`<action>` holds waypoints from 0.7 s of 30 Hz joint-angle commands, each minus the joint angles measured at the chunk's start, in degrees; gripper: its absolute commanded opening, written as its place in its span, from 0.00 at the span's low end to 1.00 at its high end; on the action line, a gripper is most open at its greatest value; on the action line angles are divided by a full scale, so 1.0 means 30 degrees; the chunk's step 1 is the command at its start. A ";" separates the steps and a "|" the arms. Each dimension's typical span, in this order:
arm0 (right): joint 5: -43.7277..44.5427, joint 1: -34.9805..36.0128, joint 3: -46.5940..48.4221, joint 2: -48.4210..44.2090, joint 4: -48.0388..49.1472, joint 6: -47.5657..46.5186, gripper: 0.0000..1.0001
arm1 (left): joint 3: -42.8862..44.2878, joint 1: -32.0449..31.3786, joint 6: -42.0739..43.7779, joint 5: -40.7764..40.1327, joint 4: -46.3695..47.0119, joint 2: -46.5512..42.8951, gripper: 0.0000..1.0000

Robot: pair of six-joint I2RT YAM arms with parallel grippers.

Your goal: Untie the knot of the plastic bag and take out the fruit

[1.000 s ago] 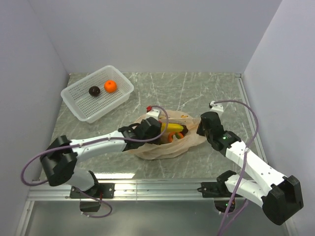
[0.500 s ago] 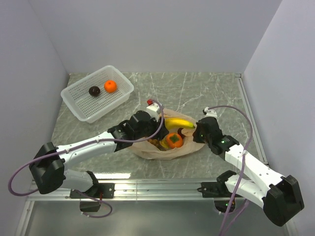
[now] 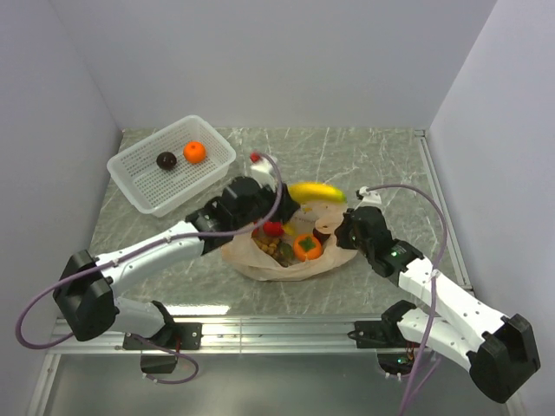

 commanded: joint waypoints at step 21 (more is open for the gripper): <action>0.0030 0.1371 0.0245 -0.1815 -0.0990 -0.0742 0.04 | 0.4351 1.6387 0.1399 -0.6420 -0.2754 0.5192 0.55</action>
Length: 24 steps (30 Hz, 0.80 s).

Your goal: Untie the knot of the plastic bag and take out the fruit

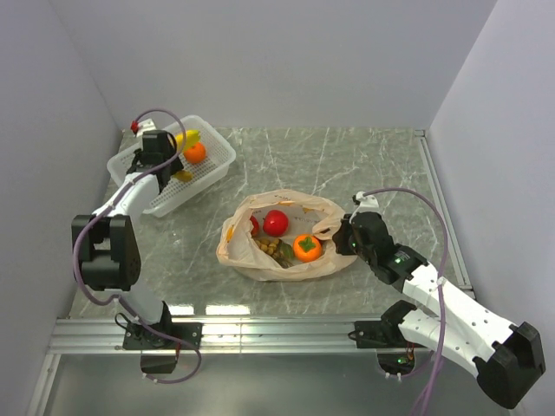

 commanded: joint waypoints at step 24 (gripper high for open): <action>0.0636 0.0931 0.0302 0.0220 0.0717 -0.0173 0.22 | 0.0024 -1.4178 -0.0162 0.1789 -0.3710 -0.8335 0.97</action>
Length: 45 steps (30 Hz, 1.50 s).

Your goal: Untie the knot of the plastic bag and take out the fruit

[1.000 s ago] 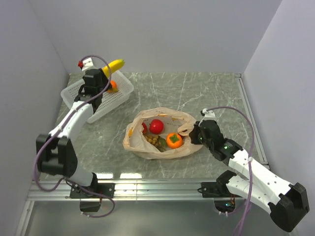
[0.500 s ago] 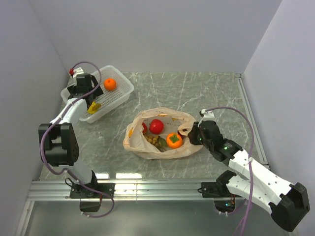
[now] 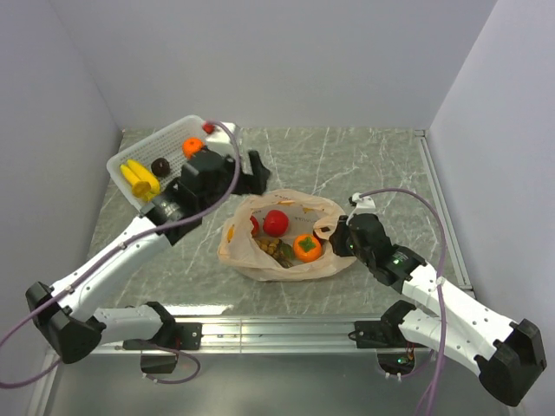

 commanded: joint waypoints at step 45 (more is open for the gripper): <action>0.1405 0.0466 -0.0079 -0.0702 -0.0021 0.0133 0.22 | -0.2302 -0.4722 0.1235 -0.3232 0.4375 1.0191 0.20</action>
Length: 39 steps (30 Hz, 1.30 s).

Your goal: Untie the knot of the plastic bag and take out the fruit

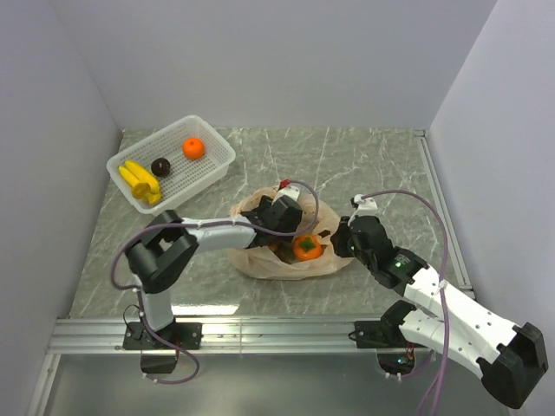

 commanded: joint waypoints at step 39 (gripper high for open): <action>-0.0311 0.0204 0.0514 0.0217 0.0227 -0.0181 0.26 | 0.0844 1.8493 -0.2071 0.6790 0.1933 -0.5513 0.99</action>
